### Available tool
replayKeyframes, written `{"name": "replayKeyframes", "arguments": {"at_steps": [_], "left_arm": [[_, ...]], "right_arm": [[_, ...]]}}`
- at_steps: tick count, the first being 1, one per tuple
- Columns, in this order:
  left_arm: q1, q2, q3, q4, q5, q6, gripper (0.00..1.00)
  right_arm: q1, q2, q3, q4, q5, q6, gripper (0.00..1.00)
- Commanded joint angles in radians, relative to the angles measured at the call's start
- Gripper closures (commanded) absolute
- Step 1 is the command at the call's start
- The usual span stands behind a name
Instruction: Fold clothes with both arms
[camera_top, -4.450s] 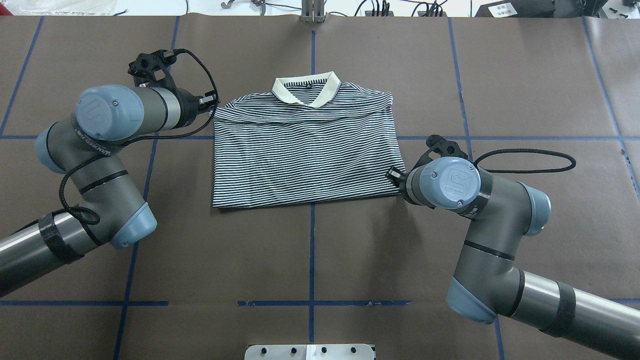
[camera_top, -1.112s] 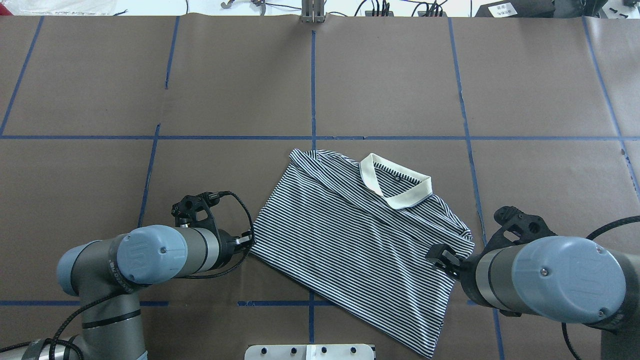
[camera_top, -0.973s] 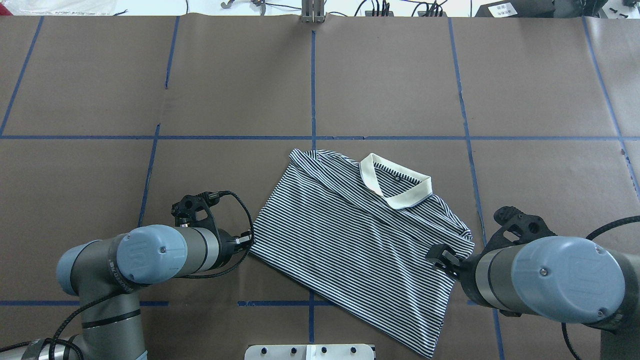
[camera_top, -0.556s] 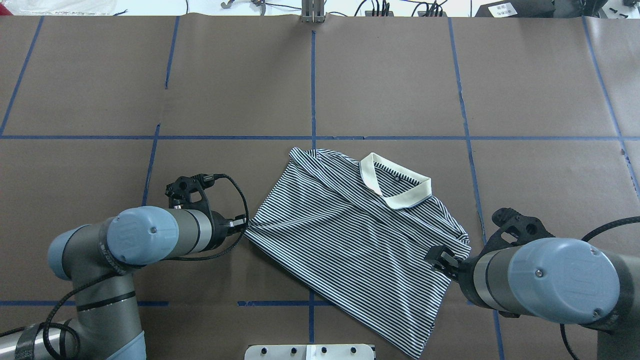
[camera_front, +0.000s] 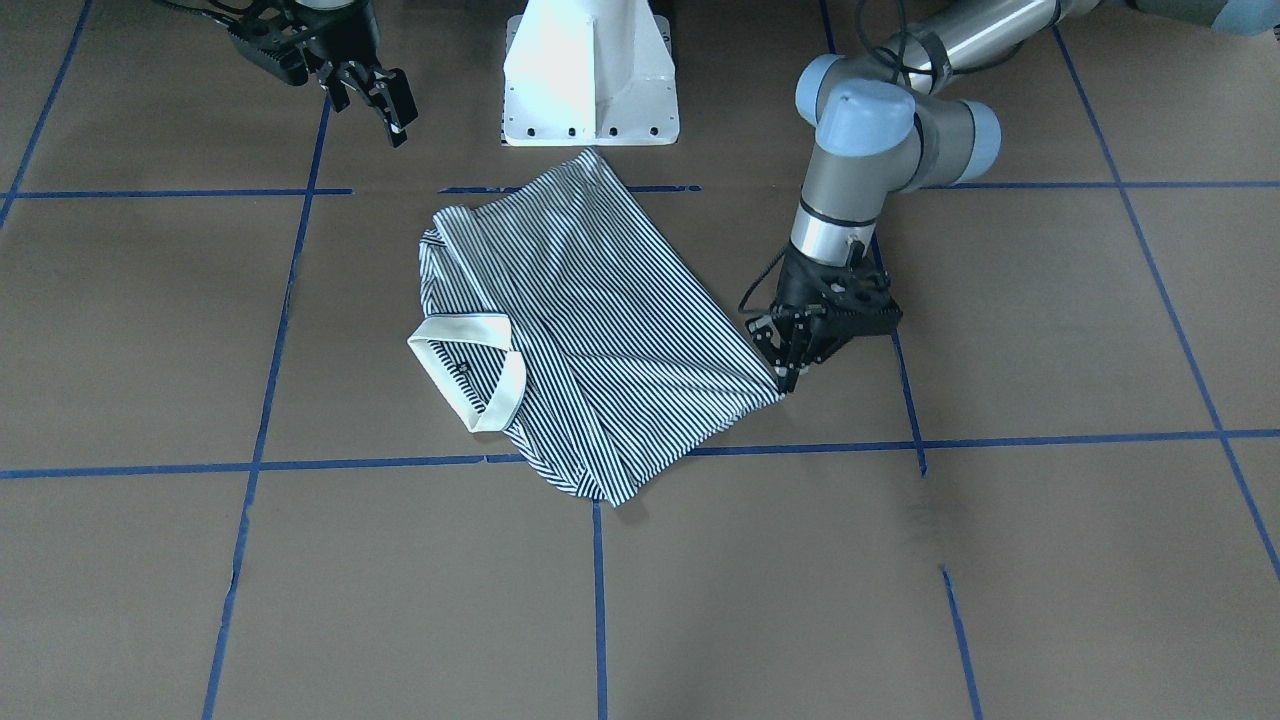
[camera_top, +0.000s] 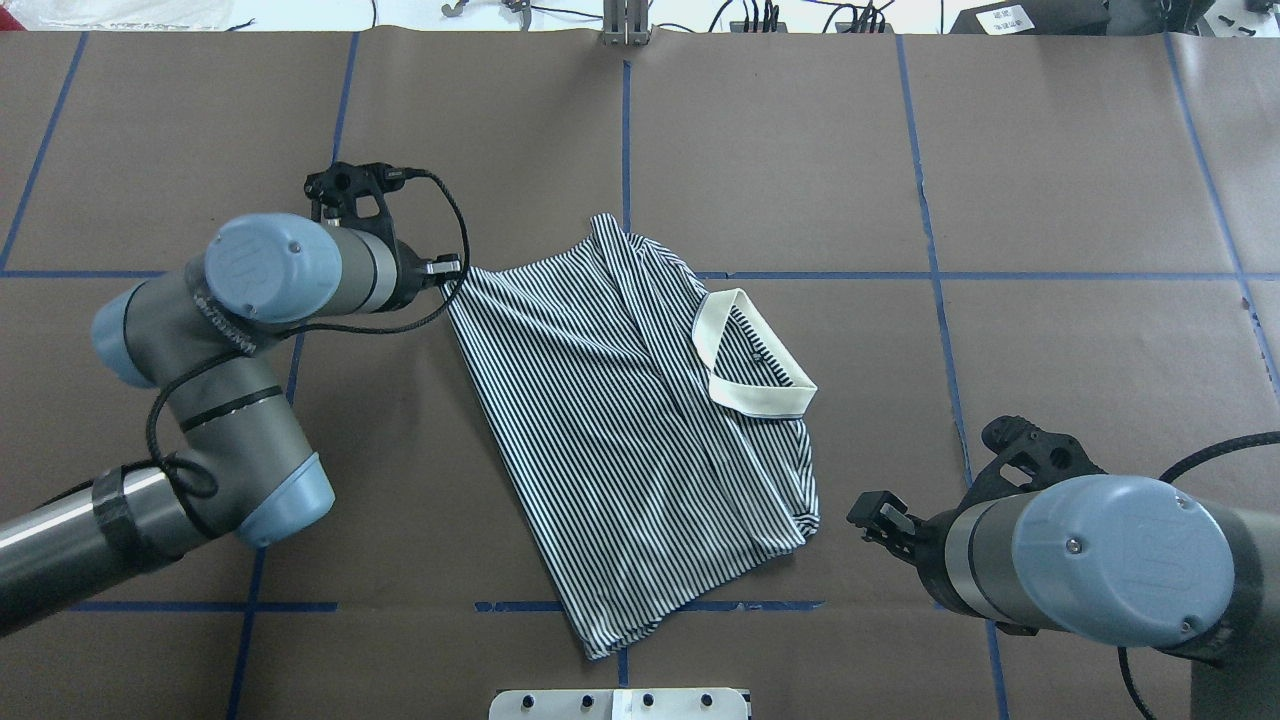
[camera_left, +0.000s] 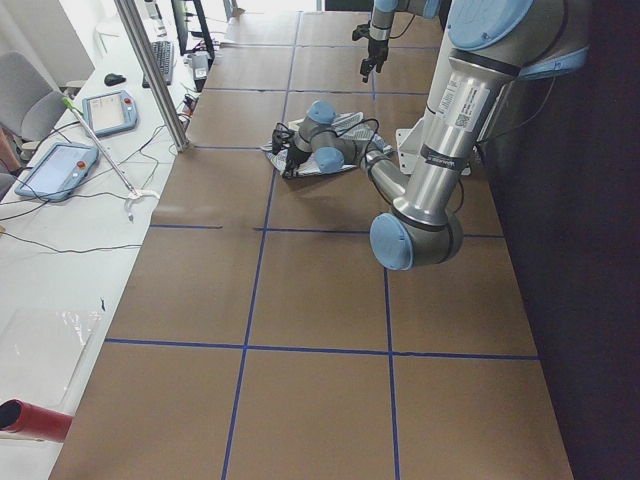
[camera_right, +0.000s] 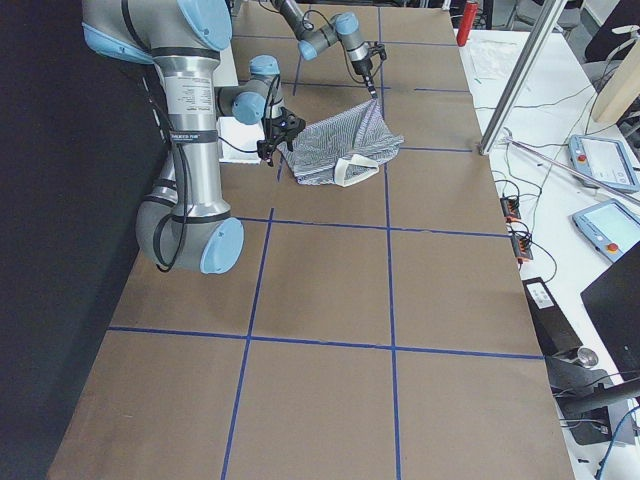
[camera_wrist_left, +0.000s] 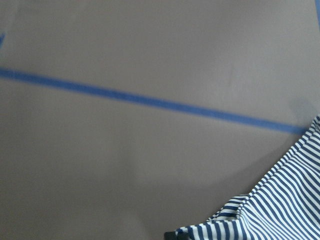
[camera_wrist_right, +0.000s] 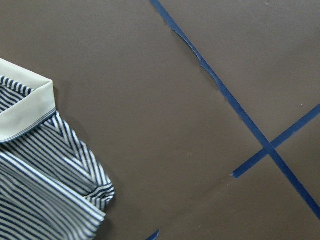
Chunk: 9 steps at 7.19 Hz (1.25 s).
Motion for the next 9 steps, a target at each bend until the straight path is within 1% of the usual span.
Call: {"name": "replayKeyframes", "arguments": {"at_steps": [1, 2, 3, 4, 5, 6, 7, 8, 9], "left_arm": [[-0.109, -0.204, 0.342, -0.157, -0.003, 0.058, 1.00], [-0.113, -0.242, 0.459, -0.251, -0.002, 0.061, 0.89], [-0.117, -0.230, 0.451, -0.263, -0.005, 0.061, 0.65], [-0.114, -0.167, 0.354, -0.266, -0.008, 0.058, 0.61], [-0.105, -0.064, 0.207, -0.263, -0.023, 0.055, 0.61], [-0.105, -0.002, 0.139, -0.257, -0.078, 0.050, 0.61], [-0.105, 0.018, 0.105, -0.255, -0.088, 0.047, 0.61], [-0.103, 0.033, 0.091, -0.255, -0.088, 0.011, 0.61], [-0.103, 0.035, 0.083, -0.255, -0.092, -0.023, 0.60]], "right_arm": [[-0.001, 0.005, -0.004, 0.001, 0.000, 0.000, 0.00], [-0.007, 0.007, -0.008, 0.001, -0.001, 0.000, 0.00], [-0.009, 0.054, -0.043, 0.003, -0.003, -0.003, 0.00], [-0.002, 0.158, -0.132, 0.004, -0.012, 0.000, 0.00], [-0.004, 0.257, -0.219, 0.004, -0.054, 0.008, 0.00], [-0.005, 0.287, -0.256, 0.012, -0.061, 0.008, 0.00], [-0.007, 0.312, -0.289, 0.013, -0.069, 0.005, 0.00], [-0.004, 0.355, -0.330, 0.039, -0.088, 0.014, 0.00], [0.002, 0.366, -0.393, 0.135, -0.092, 0.096, 0.00]]}}
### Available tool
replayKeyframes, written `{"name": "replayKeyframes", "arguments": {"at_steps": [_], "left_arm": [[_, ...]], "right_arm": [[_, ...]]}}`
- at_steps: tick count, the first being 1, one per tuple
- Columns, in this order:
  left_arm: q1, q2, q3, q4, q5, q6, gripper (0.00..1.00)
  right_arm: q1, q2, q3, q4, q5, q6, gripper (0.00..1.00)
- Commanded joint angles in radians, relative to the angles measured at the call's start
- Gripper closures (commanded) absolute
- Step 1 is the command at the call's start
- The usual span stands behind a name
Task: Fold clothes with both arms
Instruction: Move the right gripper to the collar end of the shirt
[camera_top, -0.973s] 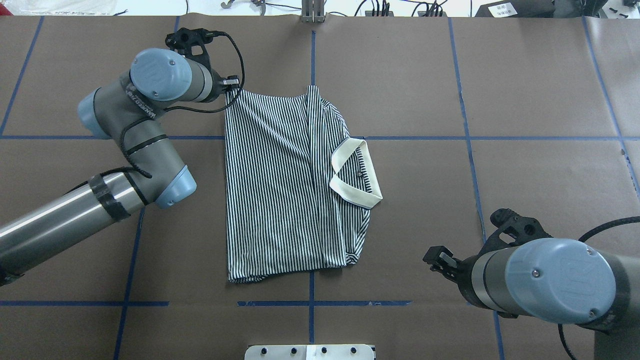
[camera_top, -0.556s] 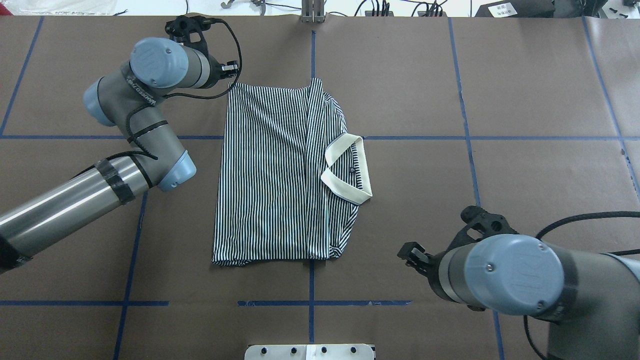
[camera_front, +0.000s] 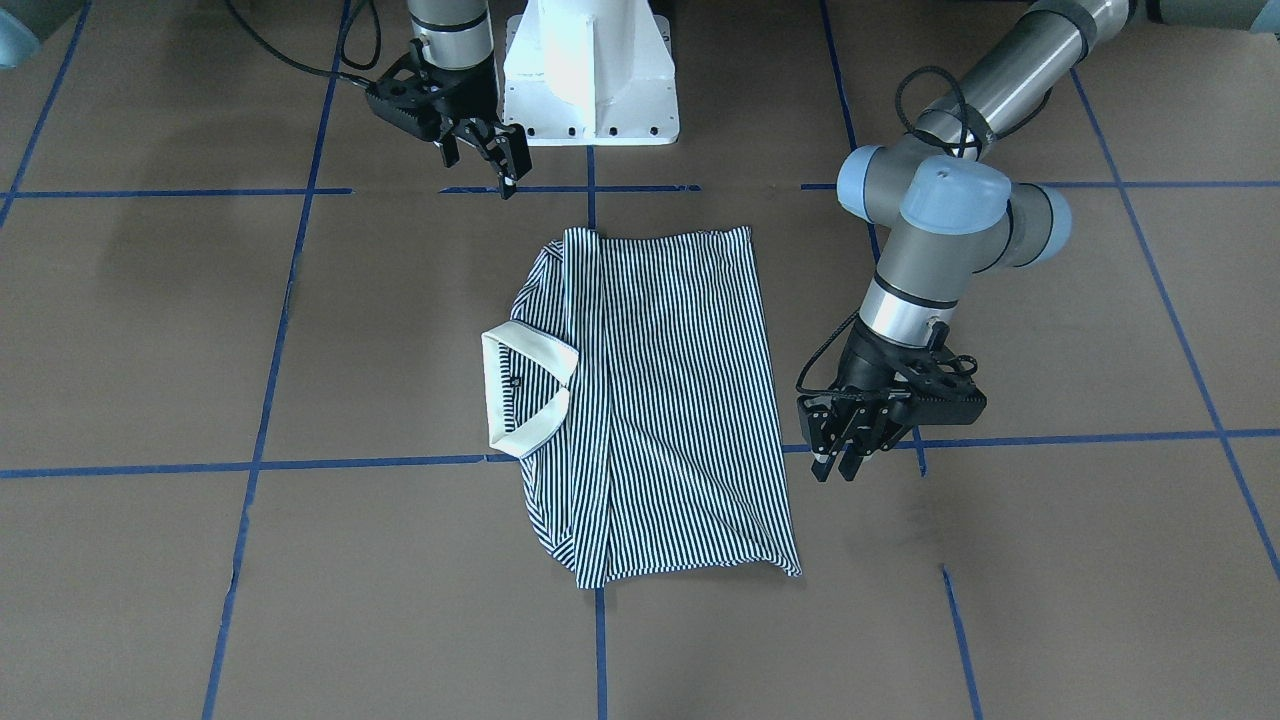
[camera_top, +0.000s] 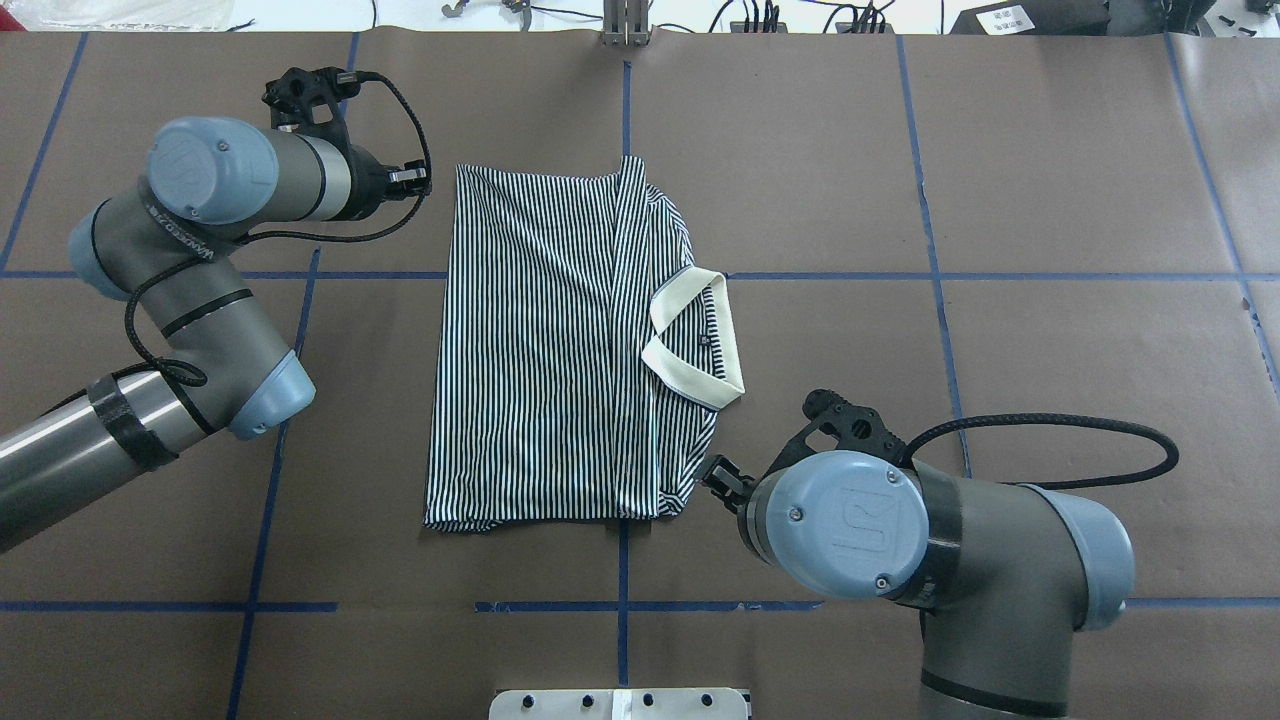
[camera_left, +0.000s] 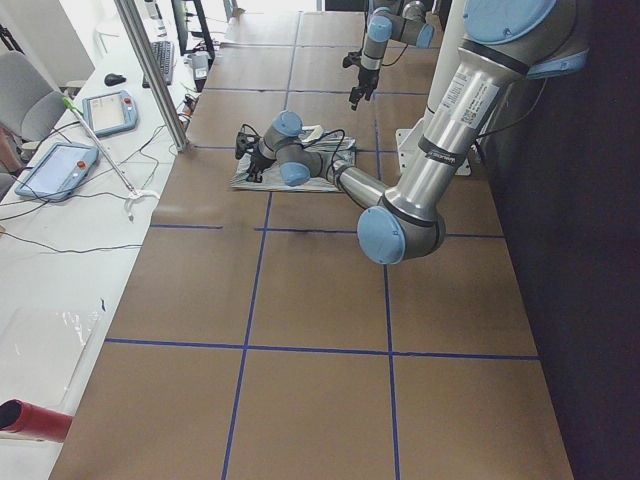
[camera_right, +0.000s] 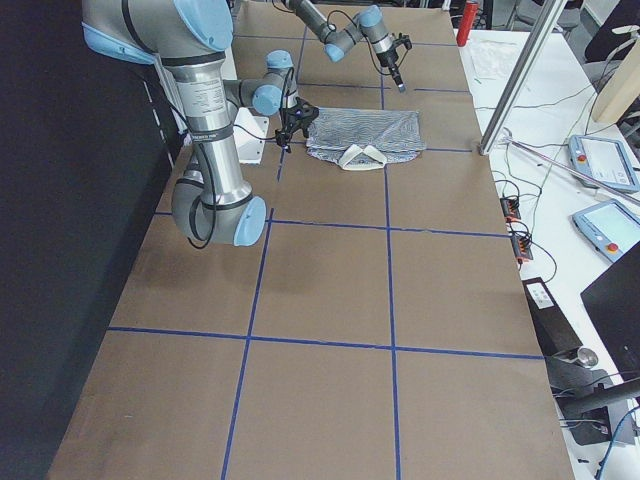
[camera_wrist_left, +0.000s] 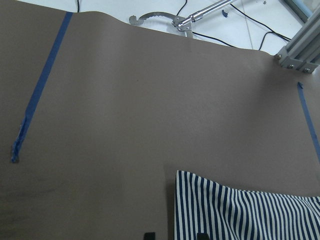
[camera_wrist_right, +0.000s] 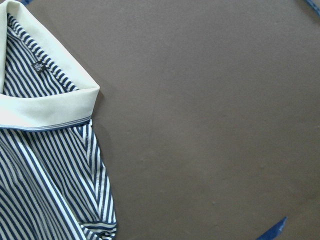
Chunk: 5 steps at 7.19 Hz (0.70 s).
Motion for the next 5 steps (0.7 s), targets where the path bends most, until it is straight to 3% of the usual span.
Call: {"name": "replayKeyframes", "arguments": {"at_steps": [1, 3, 5], "left_arm": [[0.004, 0.015, -0.023, 0.000, -0.011, -0.048, 0.60], [0.013, 0.016, -0.023, 0.000, -0.011, -0.059, 0.59], [0.013, 0.016, -0.025, 0.000, -0.011, -0.070, 0.58]], "right_arm": [[0.014, 0.052, -0.128, 0.151, -0.014, 0.114, 0.01], [0.015, 0.155, -0.259, 0.154, -0.011, 0.206, 0.05], [0.007, 0.174, -0.310, 0.149, -0.007, 0.219, 0.06]]}}
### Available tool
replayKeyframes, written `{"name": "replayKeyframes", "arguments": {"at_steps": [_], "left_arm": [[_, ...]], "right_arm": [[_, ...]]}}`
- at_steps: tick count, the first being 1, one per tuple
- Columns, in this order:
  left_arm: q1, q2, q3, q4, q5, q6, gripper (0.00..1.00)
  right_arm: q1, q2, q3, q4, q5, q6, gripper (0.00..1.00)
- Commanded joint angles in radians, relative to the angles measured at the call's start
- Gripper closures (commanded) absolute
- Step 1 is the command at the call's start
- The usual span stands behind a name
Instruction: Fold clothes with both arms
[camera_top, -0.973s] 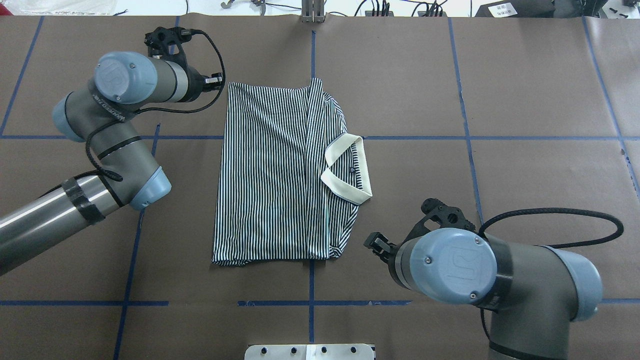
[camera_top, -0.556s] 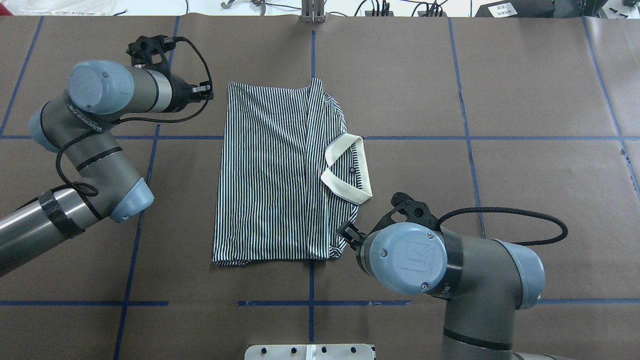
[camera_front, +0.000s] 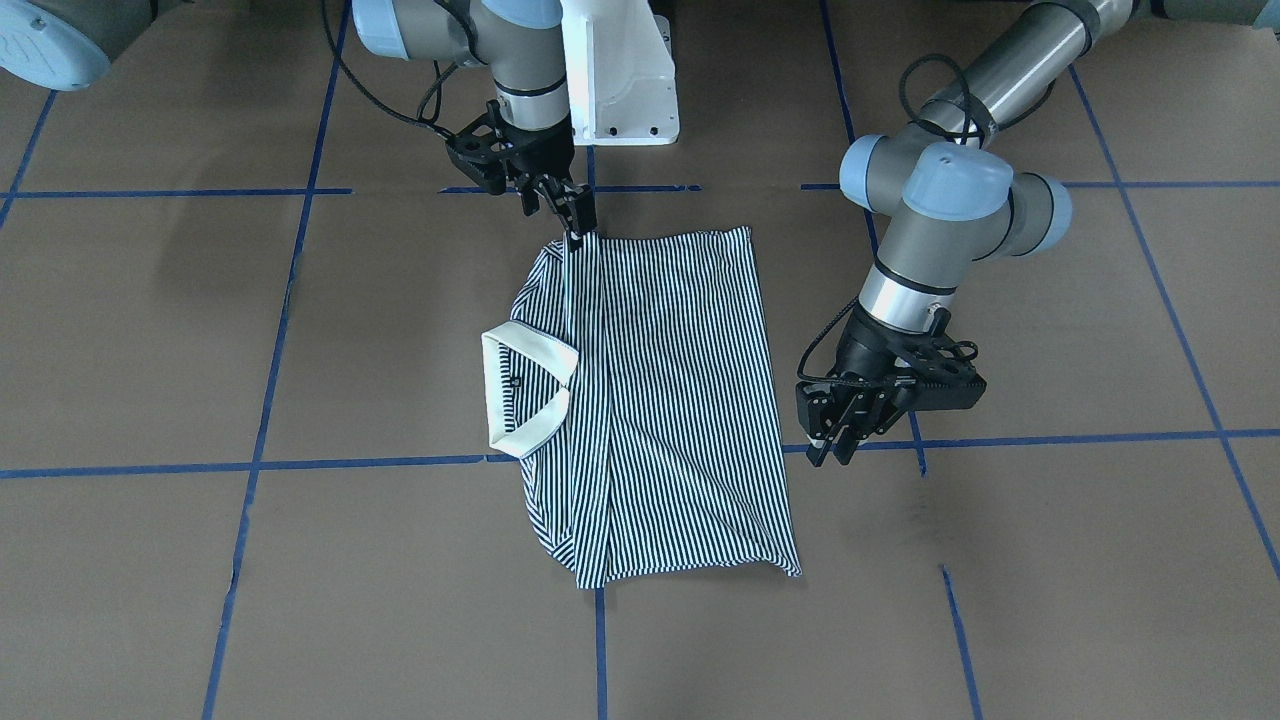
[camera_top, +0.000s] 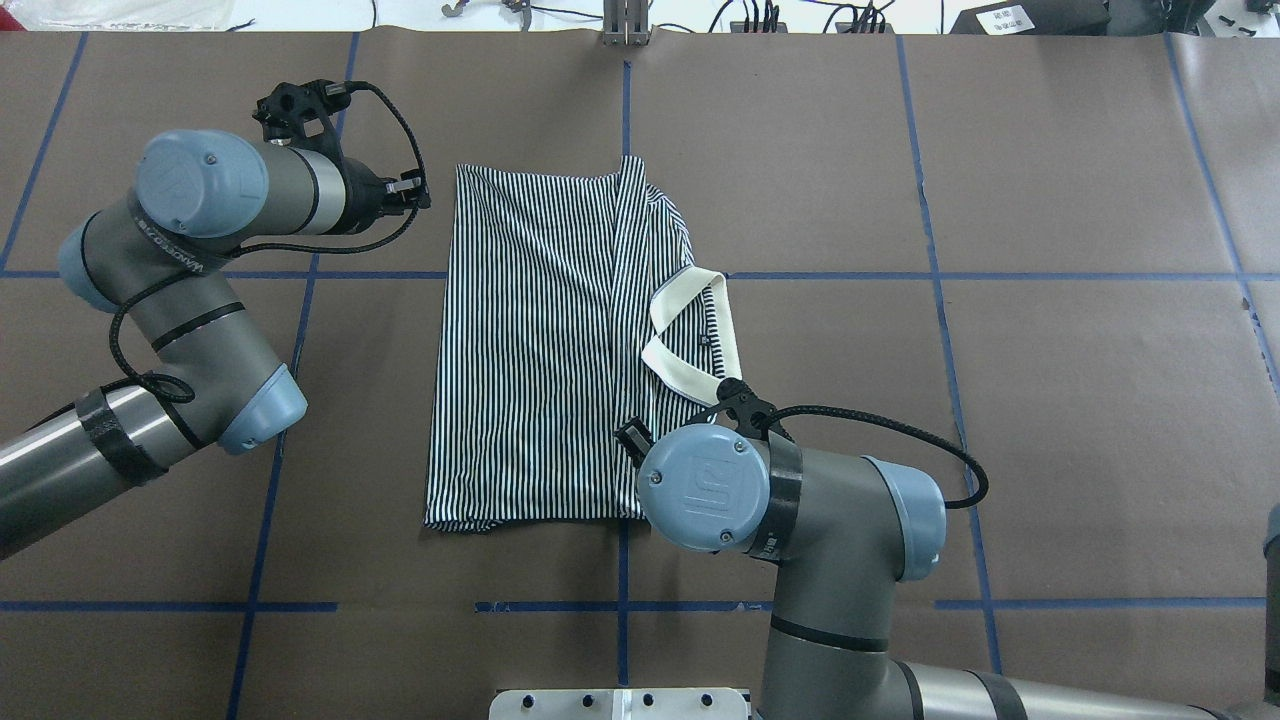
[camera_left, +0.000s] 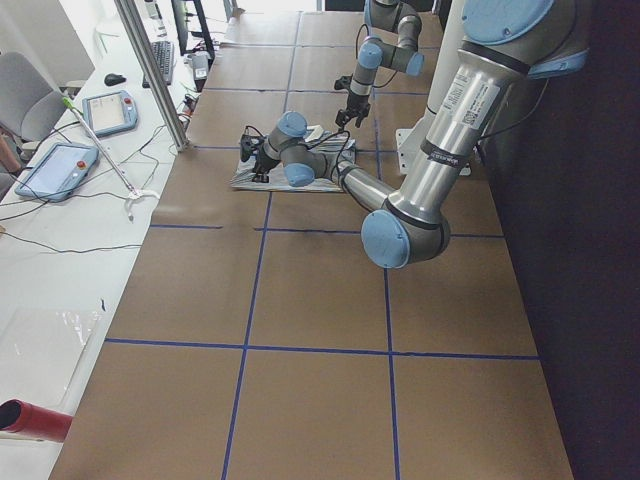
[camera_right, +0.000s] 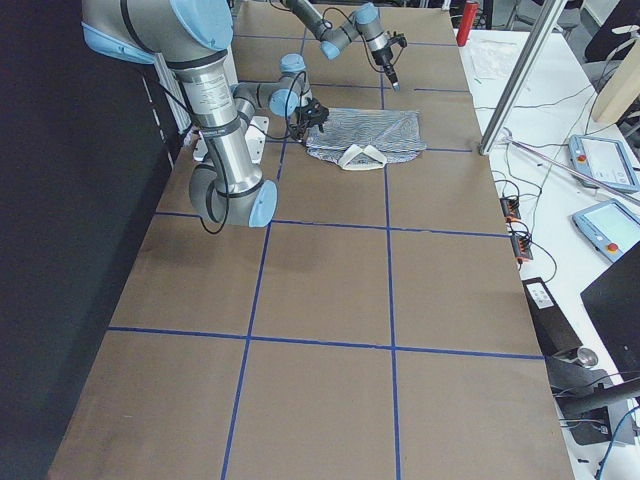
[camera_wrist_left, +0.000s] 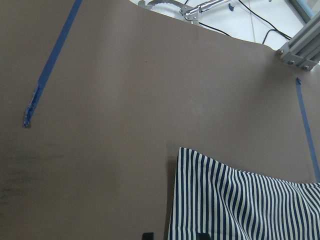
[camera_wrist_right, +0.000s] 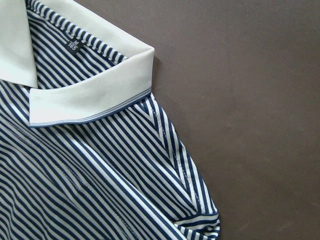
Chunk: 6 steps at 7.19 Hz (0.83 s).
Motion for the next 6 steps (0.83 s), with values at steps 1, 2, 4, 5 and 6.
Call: {"name": "replayKeyframes", "arguments": {"at_steps": [1, 2, 4, 5, 6], "left_arm": [[0.001, 0.000, -0.001, 0.000, 0.001, -0.006, 0.58], [0.001, 0.000, -0.006, 0.000, 0.001, -0.007, 0.57], [0.006, 0.012, -0.018, 0.002, 0.001, -0.013, 0.57], [0.007, 0.012, -0.023, 0.000, 0.001, -0.013, 0.57], [0.007, 0.014, -0.023, 0.002, 0.001, -0.015, 0.57]], "right_arm": [[-0.013, 0.015, -0.047, 0.001, 0.000, 0.010, 0.08], [-0.013, 0.015, -0.050, 0.001, 0.002, 0.007, 0.09], [-0.019, 0.024, -0.087, 0.000, 0.006, 0.002, 0.15], [-0.019, 0.024, -0.089, 0.000, 0.008, 0.004, 0.19], [-0.019, 0.029, -0.089, 0.000, 0.011, 0.004, 0.19]]}}
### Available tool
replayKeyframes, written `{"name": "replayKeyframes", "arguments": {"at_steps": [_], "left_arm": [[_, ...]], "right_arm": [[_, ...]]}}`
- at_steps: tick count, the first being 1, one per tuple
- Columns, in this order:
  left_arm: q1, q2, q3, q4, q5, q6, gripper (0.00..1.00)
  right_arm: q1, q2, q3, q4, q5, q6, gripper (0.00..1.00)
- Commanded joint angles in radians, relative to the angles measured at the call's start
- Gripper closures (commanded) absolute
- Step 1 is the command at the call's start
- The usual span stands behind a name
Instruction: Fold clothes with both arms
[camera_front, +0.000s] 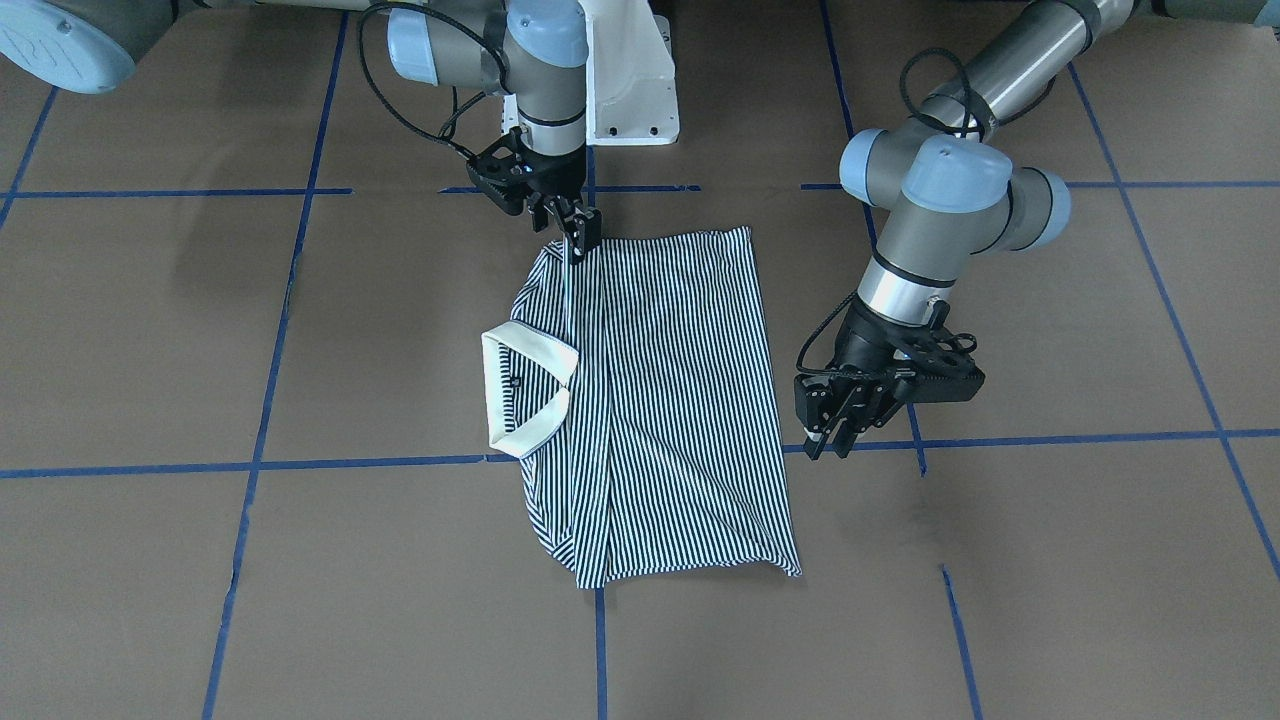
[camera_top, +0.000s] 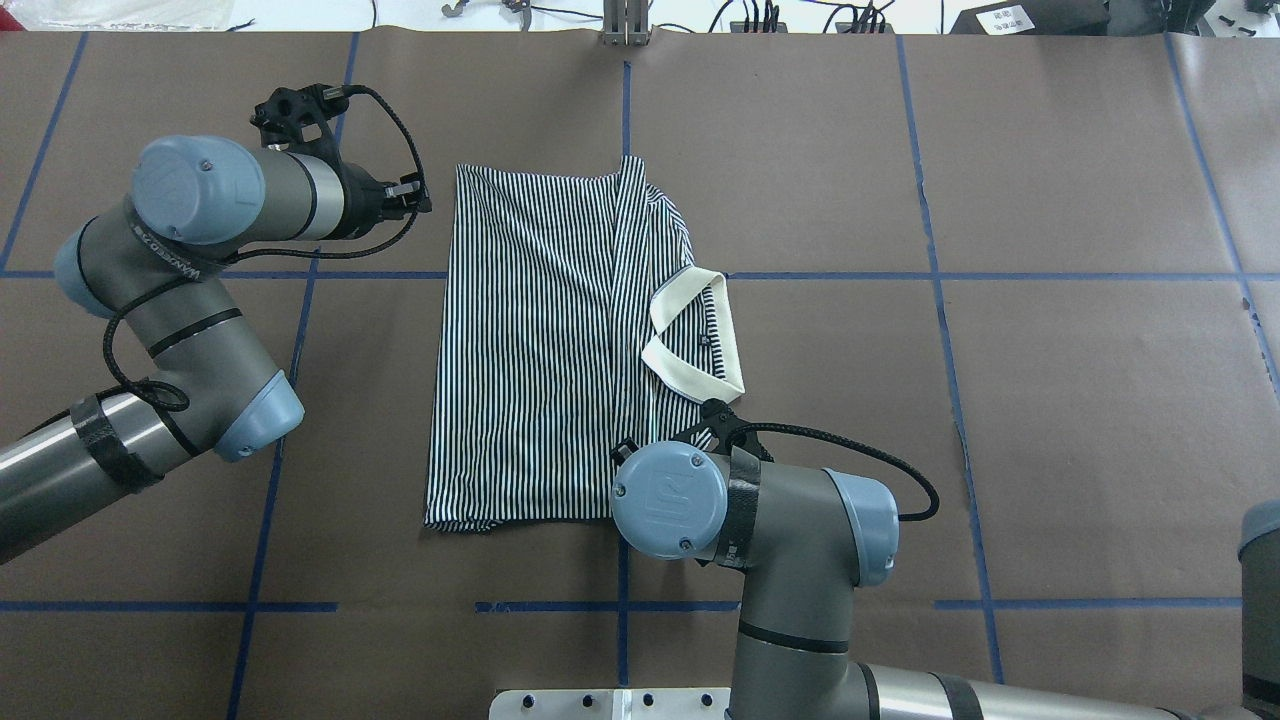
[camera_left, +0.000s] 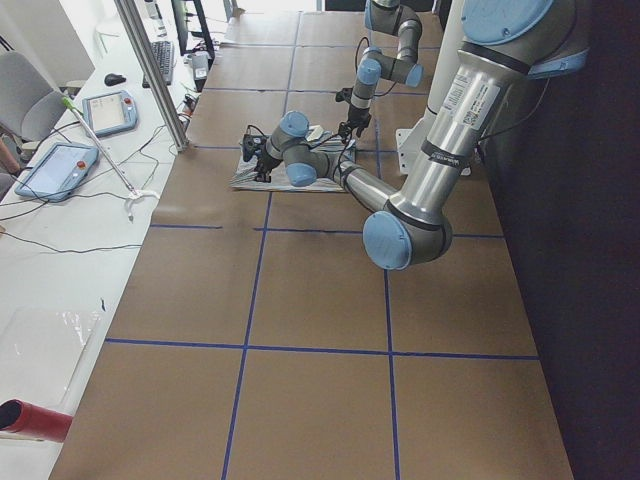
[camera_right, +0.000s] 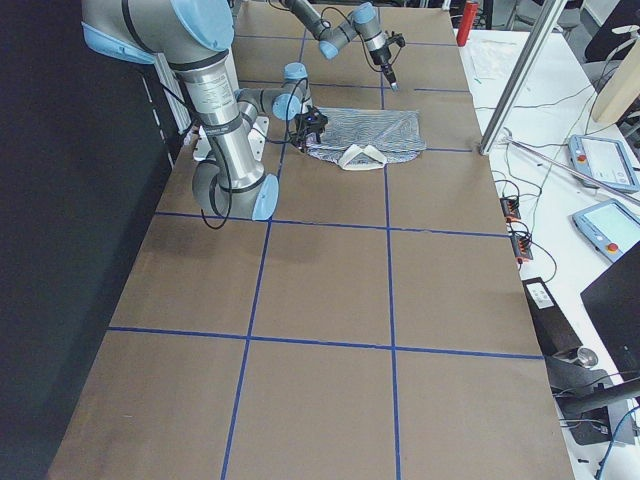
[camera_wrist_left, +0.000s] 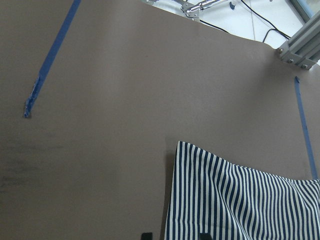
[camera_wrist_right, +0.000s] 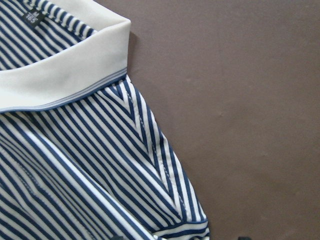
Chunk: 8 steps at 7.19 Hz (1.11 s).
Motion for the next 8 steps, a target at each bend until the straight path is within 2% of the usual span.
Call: {"name": "replayKeyframes", "arguments": {"at_steps": [1, 8], "left_arm": [[0.001, 0.002, -0.004, 0.001, 0.000, -0.001, 0.57], [0.004, 0.023, -0.030, 0.001, 0.002, -0.015, 0.57]], "right_arm": [[-0.001, 0.006, -0.004, 0.000, 0.002, 0.000, 0.21], [-0.002, 0.007, -0.012, 0.000, 0.006, -0.029, 0.27]]}}
